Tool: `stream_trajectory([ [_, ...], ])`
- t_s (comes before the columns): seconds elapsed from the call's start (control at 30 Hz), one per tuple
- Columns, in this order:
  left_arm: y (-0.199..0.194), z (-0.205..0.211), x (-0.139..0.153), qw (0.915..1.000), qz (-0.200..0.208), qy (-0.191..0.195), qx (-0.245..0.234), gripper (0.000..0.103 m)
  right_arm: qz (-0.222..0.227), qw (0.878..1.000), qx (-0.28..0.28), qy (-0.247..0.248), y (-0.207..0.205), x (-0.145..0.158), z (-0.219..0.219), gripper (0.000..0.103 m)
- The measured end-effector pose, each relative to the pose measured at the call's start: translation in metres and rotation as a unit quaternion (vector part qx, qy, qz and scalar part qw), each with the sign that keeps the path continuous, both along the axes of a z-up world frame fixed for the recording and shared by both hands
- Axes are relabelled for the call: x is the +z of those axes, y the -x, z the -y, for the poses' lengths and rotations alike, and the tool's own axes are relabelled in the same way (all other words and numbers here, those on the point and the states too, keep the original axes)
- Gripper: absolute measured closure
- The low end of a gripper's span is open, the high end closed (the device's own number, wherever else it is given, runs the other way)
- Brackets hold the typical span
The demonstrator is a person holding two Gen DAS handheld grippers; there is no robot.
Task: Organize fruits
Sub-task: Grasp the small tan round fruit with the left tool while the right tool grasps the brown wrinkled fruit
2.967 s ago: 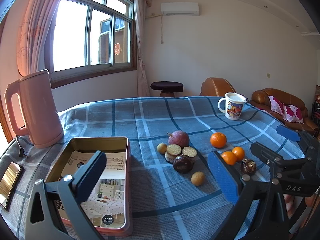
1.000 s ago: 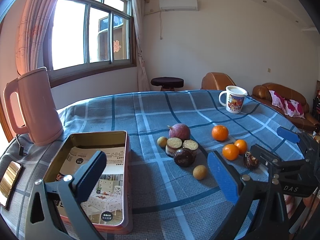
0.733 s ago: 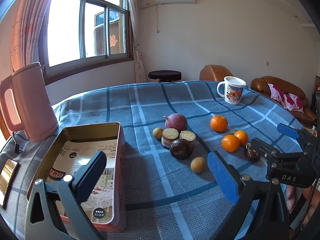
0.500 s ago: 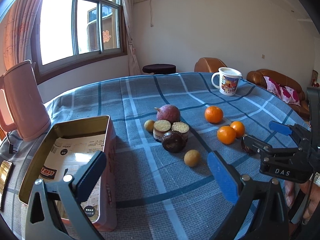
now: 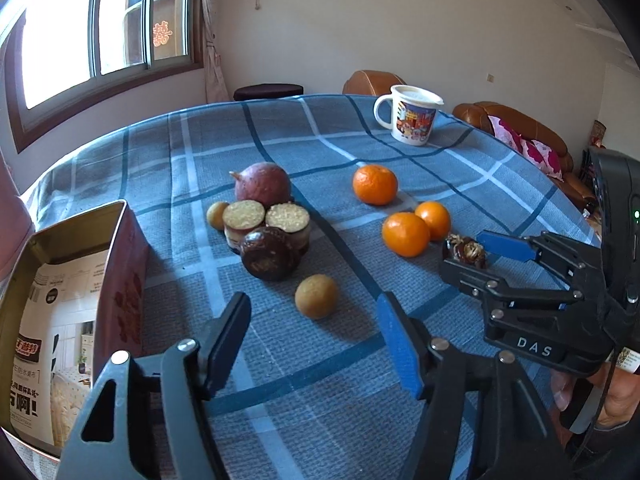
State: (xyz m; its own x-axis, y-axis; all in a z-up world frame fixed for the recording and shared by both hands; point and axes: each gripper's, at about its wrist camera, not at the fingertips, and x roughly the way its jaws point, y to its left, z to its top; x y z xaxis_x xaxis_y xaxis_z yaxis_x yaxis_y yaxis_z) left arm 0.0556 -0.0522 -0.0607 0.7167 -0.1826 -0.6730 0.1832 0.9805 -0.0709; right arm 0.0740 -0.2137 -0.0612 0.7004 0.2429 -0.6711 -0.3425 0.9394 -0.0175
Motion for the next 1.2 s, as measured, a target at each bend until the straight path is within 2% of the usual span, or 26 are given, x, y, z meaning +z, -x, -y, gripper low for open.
stream_trajectory([
  [0.13, -0.013, 0.002, -0.006, 0.9991, -0.034, 0.020, -0.015, 0.049, -0.021, 1.000, -0.010, -0.018, -0.008, -0.002, 0.007, 0.048],
  [0.2, -0.019, 0.002, -0.008, 0.9990, -0.040, 0.017, -0.014, 0.055, -0.030, 0.999, -0.014, -0.028, -0.012, -0.003, 0.010, 0.049],
  [0.27, -0.023, 0.003, -0.009, 0.9988, -0.045, 0.011, -0.012, 0.056, -0.039, 0.999, -0.014, -0.032, -0.015, -0.005, 0.011, 0.055],
  [0.43, -0.030, 0.004, -0.014, 0.9981, -0.061, 0.004, -0.009, 0.056, -0.049, 0.997, -0.011, -0.052, -0.018, -0.006, 0.015, 0.056],
  [0.53, -0.036, 0.004, -0.017, 0.9974, -0.072, 0.000, -0.006, 0.060, -0.044, 0.998, -0.006, -0.043, -0.015, -0.005, 0.011, 0.056],
  [0.63, -0.039, 0.004, -0.017, 0.9975, -0.070, -0.008, 0.002, 0.069, -0.034, 0.999, -0.002, -0.025, -0.013, -0.004, 0.006, 0.056],
  [0.73, -0.040, 0.005, -0.017, 0.9975, -0.070, -0.015, 0.004, 0.070, -0.027, 0.999, 0.001, -0.018, -0.012, -0.003, 0.004, 0.056],
  [0.8, -0.040, 0.005, -0.017, 0.9975, -0.069, -0.015, -0.001, 0.075, -0.024, 1.000, 0.003, -0.015, -0.011, -0.003, 0.004, 0.056],
  [0.97, -0.040, -0.001, -0.016, 0.9977, -0.067, 0.005, -0.002, 0.076, -0.009, 1.000, 0.005, -0.015, -0.007, -0.001, 0.003, 0.056],
  [1.2, -0.032, -0.006, -0.008, 0.9988, -0.041, 0.025, -0.008, 0.076, 0.016, 1.000, 0.014, -0.010, 0.000, 0.003, 0.000, 0.057],
])
